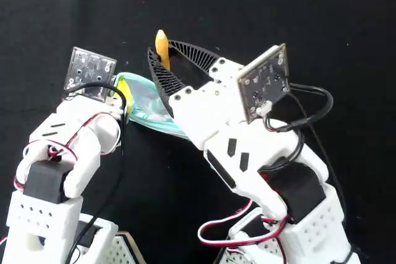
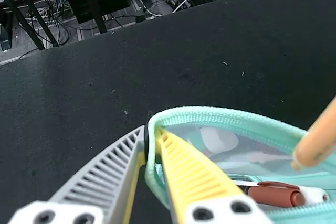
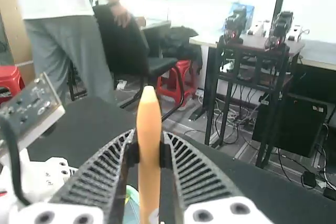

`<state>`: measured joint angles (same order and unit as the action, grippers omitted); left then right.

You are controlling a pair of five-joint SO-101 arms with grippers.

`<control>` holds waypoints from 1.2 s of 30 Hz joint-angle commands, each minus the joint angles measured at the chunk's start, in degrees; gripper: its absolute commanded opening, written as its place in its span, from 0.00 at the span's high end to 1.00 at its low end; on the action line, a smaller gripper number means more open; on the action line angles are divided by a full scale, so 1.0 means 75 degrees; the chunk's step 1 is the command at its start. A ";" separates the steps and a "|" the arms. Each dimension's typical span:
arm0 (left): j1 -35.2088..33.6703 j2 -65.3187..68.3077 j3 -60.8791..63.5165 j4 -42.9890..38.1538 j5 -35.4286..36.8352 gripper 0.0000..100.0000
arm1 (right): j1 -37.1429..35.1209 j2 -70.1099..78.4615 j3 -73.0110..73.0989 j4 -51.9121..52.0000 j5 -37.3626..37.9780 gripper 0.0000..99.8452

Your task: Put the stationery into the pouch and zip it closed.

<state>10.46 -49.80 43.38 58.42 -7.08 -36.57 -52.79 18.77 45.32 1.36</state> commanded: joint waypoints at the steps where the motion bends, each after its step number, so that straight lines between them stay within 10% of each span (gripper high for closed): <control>1: -0.0100 0.1805 0.0510 0.0211 0.0059 0.97 | -0.0082 0.0006 -0.0193 -0.0188 0.0012 0.99; 20: -0.0135 0.2063 0.0404 0.0211 0.0070 0.97 | -0.0023 0.0006 0.1776 -0.0281 0.0070 0.98; 26: -0.0135 0.2110 0.0416 0.0211 0.0059 0.97 | -0.0035 0.0018 0.1389 0.0621 0.0070 0.78; 36: -0.0135 0.2110 0.0440 0.0211 0.0035 0.97 | -0.0047 0.0006 -0.0651 0.2063 0.0094 0.78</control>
<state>10.11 -46.55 41.98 57.98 -7.08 -36.40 -52.70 20.88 57.89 1.36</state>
